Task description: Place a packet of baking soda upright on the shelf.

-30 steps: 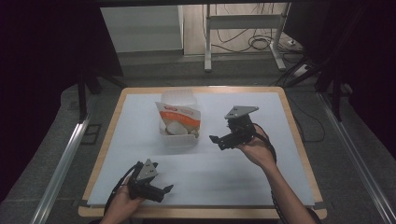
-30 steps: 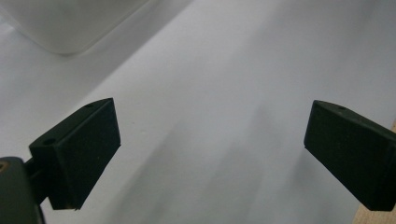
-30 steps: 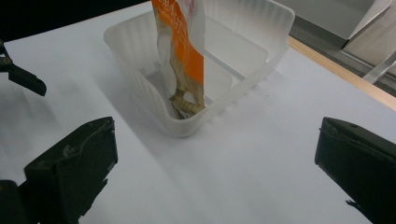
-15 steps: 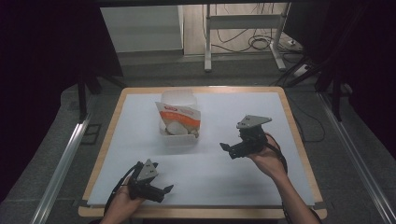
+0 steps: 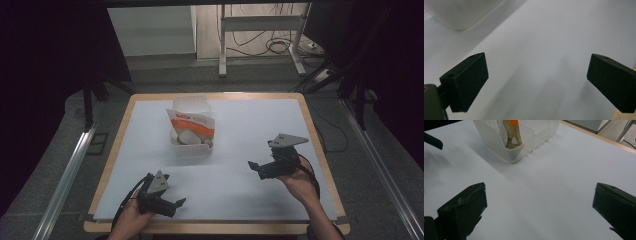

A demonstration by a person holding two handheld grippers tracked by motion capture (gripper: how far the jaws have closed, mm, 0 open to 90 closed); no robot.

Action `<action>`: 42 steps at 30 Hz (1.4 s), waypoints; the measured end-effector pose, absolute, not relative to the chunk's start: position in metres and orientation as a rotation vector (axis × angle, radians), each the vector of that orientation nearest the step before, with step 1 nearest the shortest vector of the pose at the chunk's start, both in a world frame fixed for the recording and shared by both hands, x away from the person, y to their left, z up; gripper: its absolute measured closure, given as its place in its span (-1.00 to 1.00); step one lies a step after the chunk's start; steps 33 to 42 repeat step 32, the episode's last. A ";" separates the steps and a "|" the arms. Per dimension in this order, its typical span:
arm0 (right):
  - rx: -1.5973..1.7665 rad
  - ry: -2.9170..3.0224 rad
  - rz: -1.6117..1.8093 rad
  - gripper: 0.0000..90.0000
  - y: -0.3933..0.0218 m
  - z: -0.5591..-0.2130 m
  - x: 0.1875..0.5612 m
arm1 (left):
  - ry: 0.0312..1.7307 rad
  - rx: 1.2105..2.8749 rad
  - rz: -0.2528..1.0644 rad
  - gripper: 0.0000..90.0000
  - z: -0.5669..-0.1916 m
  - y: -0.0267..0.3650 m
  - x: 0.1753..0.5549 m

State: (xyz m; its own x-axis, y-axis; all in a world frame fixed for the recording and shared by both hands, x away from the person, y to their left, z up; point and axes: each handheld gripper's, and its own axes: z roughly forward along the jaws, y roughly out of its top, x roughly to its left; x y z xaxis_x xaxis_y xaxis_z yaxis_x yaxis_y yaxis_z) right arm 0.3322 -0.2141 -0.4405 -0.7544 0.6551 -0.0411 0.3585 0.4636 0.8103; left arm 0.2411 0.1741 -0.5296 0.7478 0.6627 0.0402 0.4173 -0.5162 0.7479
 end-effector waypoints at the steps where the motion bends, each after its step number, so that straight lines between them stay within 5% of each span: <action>1: 0.862 2.367 1.190 -1.00 -0.216 -0.442 0.331 | 0.806 2.188 0.415 -0.92 -0.530 0.174 0.241; 42: 1.032 2.337 1.128 -1.00 -0.266 -0.477 0.306 | 0.802 2.193 0.415 -0.92 -0.530 0.172 0.241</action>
